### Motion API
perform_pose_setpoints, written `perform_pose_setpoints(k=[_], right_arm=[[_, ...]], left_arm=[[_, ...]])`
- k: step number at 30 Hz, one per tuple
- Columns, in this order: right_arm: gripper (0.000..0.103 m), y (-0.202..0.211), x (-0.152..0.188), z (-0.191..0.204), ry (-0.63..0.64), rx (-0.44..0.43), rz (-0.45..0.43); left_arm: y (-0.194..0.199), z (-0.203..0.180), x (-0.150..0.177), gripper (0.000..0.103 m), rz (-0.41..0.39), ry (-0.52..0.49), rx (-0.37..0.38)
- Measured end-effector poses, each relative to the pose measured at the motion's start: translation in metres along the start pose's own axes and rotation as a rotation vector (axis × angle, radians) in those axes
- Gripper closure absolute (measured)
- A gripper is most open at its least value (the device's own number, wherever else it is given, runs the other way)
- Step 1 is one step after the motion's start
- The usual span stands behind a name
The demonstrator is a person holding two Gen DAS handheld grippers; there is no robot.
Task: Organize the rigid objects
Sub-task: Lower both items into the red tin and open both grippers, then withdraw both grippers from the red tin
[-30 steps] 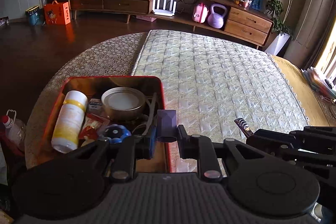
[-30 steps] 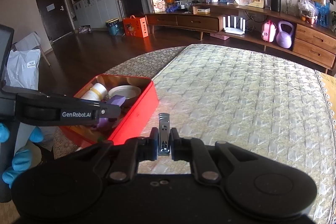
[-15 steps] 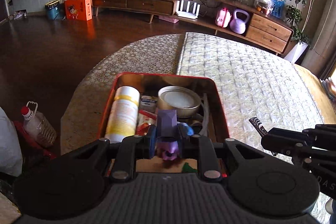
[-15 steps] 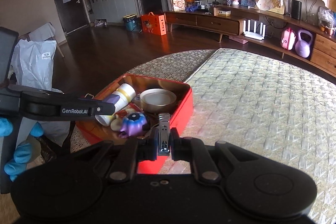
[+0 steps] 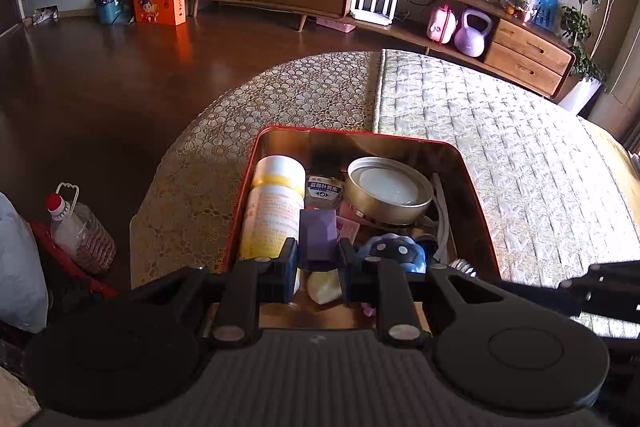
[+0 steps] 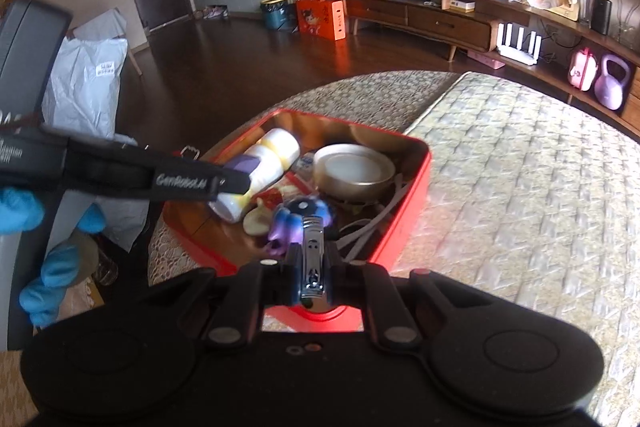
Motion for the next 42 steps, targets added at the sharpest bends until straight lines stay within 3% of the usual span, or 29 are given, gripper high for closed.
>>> perform_pose_setpoints(k=[11, 18, 24, 35, 42], right_arm=[[0.094, -0.019, 0.004, 0.001, 0.014, -0.007, 0.055], [0.095, -0.023, 0.005, -0.004, -0.001, -0.019, 0.056], [0.094, -0.023, 0.004, -0.003, -0.007, -0.026, 0.05], [0.08, -0.011, 0.001, -0.001, -0.016, -0.03, 0.017], [0.07, 0.004, 0.002, -0.002, -0.016, -0.037, -0.018]], left_arm=[[-0.028, -0.017, -0.014, 0.083, 0.026, -0.025, 0.009], [-0.048, -0.02, -0.012, 0.082, 0.079, -0.027, 0.006], [-0.049, -0.021, -0.01, 0.082, 0.078, -0.023, 0.006], [-0.036, -0.013, -0.003, 0.082, 0.075, 0.007, 0.015], [-0.013, -0.007, 0.002, 0.073, 0.03, 0.009, 0.023]])
Point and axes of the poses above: each gripper's, at about its wrist camera, not at the fingertips, and y roughly against the way its jaws point, z to its left, x to its underside, the point moved 5 cm from there along -y, roughly the way its jaws point, and after that the axes turned 14 degrees about -x, right-handed, at the moved point
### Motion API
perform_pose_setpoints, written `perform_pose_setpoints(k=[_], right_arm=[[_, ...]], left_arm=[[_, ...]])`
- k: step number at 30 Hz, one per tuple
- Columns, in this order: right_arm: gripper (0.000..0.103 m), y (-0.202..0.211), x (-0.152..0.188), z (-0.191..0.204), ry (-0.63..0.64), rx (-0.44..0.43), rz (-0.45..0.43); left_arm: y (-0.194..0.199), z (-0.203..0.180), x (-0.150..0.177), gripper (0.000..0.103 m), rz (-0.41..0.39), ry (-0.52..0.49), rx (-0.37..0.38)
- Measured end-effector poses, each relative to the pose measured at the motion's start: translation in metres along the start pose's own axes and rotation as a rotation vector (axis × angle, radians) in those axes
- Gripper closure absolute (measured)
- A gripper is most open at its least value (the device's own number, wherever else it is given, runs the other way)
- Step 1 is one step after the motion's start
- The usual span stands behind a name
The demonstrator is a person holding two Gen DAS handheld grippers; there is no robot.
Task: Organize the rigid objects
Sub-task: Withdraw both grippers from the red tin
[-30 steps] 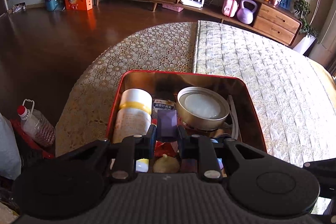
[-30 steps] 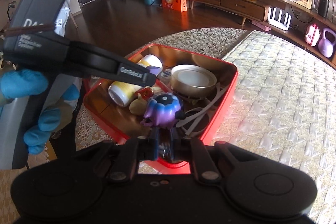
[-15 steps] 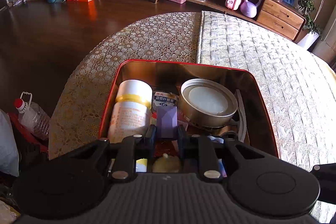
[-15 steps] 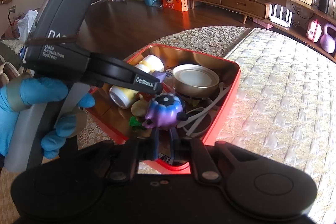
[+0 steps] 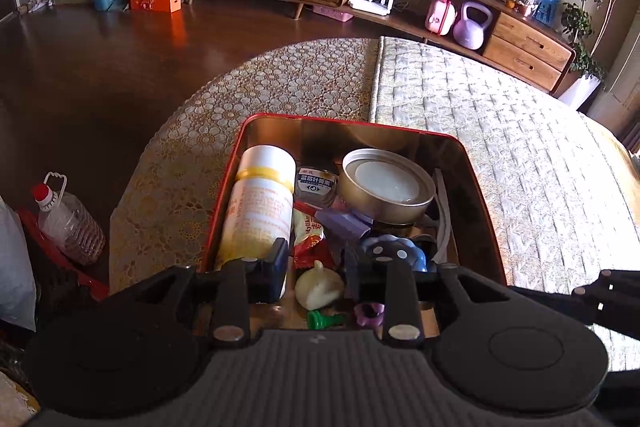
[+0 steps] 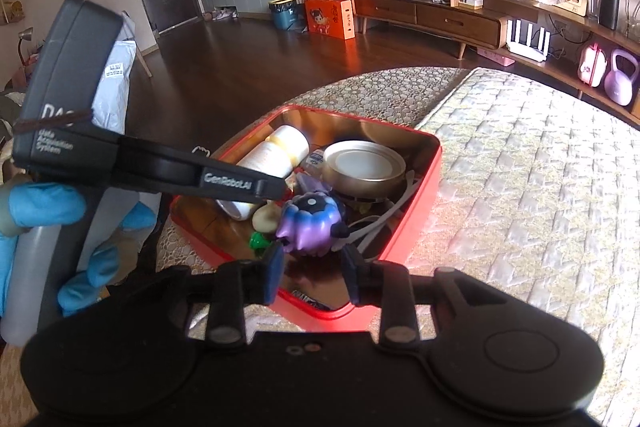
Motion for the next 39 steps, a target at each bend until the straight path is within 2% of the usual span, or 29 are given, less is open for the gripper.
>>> perform_pose_setpoints(k=[8, 9, 11, 12, 14, 22, 28, 34, 39], right_arm=[[0.061, 0.018, 0.0, -0.003, -0.007, 0.003, -0.04], [0.059, 0.021, 0.0, -0.003, -0.006, 0.002, -0.046], [0.055, 0.026, -0.001, -0.003, -0.003, -0.001, -0.059], [0.052, 0.028, -0.001, -0.002, 0.001, -0.004, -0.066], [0.048, 0.033, -0.001, -0.001, 0.014, -0.008, -0.078], [0.018, 0.05, 0.002, 0.008, 0.039, -0.02, -0.137], [0.002, 0.064, 0.004, 0.009, 0.052, -0.022, -0.193], [0.0, 0.076, 0.006, 0.008, 0.042, -0.013, -0.245], [0.0, 0.083, 0.007, 0.003, 0.025, -0.004, -0.264]], left_arm=[[0.028, 0.004, 0.007, 0.073, -0.067, -0.022, -0.014], [0.031, 0.005, 0.008, 0.07, -0.075, -0.023, -0.017], [0.039, 0.007, 0.011, 0.041, -0.096, -0.02, -0.022], [0.044, 0.009, 0.012, 0.023, -0.122, -0.016, -0.028], [0.053, 0.01, 0.014, 0.022, -0.159, -0.021, -0.042], [0.071, 0.01, 0.028, 0.021, -0.167, -0.01, -0.033], [0.085, 0.008, 0.035, 0.018, -0.186, 0.009, -0.017], [0.102, -0.001, 0.041, 0.0, -0.239, 0.001, -0.013], [0.114, -0.009, 0.044, 0.0, -0.264, -0.018, -0.017]])
Point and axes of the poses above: each gripper's, at about its wrist camera, not at the fingertips, and y roughly against the way its jaws point, z to its left, x to its underside, the point moved 5 cm from there along -y, roughly the way its jaws point, and after that the axes turned 14 degrees about -x, right-handed, at the moved point
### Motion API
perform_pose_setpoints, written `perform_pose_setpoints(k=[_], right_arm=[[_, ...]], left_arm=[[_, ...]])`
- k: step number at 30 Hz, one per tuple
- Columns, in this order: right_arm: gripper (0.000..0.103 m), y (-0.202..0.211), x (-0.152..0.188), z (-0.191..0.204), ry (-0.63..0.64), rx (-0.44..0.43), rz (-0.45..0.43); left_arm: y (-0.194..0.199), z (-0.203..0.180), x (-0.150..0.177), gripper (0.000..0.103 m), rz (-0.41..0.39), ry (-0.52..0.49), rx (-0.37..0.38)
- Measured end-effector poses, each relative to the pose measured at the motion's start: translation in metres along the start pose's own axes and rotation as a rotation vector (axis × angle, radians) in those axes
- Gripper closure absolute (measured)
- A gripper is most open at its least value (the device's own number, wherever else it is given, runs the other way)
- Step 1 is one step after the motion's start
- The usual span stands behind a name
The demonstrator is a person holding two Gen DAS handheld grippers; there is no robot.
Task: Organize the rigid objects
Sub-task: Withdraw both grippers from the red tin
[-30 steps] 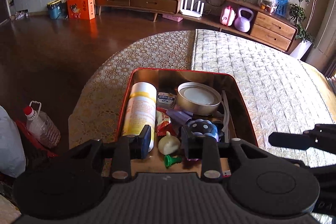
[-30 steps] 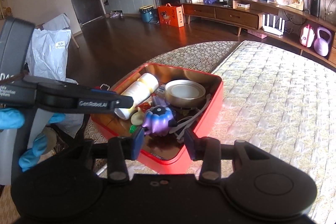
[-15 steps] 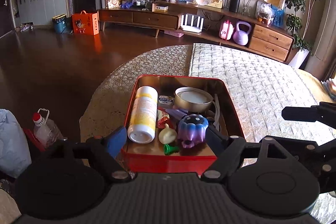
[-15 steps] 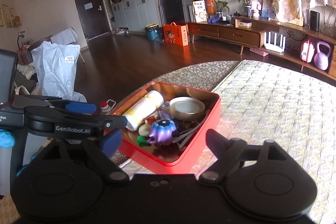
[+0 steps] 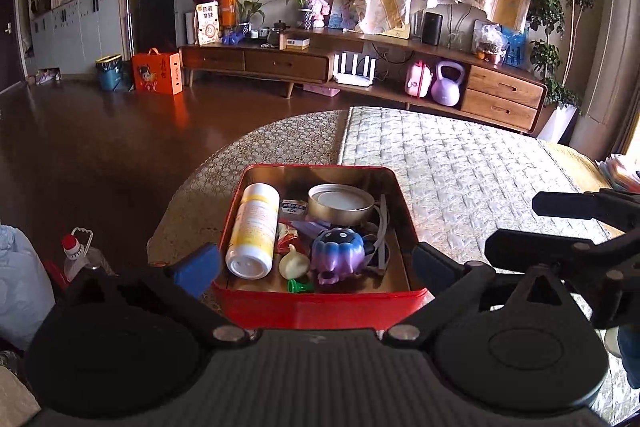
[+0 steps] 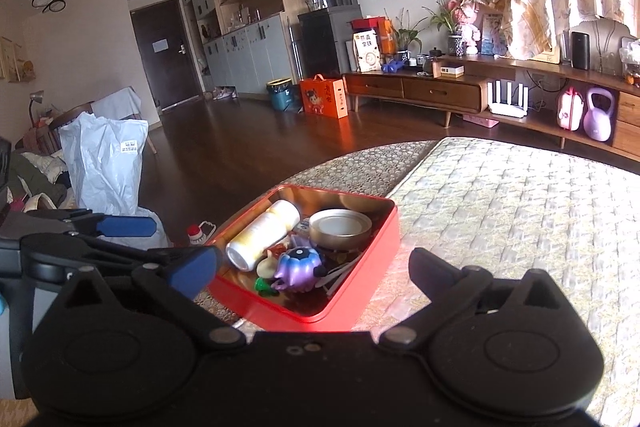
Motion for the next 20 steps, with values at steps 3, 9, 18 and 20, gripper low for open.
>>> perform_pose_setpoints(k=[3, 9, 18, 20], right_arm=[[0.0, 0.003, 0.001, -0.002, -0.014, -0.001, -0.006], [0.0, 0.006, 0.003, -0.004, -0.016, 0.009, -0.01], [0.0, 0.015, 0.006, -0.008, -0.028, 0.017, -0.01], [0.0, 0.016, 0.007, -0.012, -0.031, 0.021, -0.01]], left_arm=[[0.006, -0.004, -0.001, 0.0, -0.008, -0.004, -0.005], [0.014, -0.008, 0.0, 0.0, -0.024, -0.005, -0.012], [0.018, -0.012, 0.002, 0.0, -0.027, -0.014, -0.045], [0.019, -0.012, 0.002, 0.0, -0.02, -0.007, -0.033]])
Point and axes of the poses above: each gripper's, at about its wrist camera, not at the fingertips, and y roughly against the way its jaws point, z to its left, x to its underside, the point moved 5 cm from there along -y, roughly the way its jaws point, and after that the axes turned 14 degrees about -x, right-handed, at the moved point
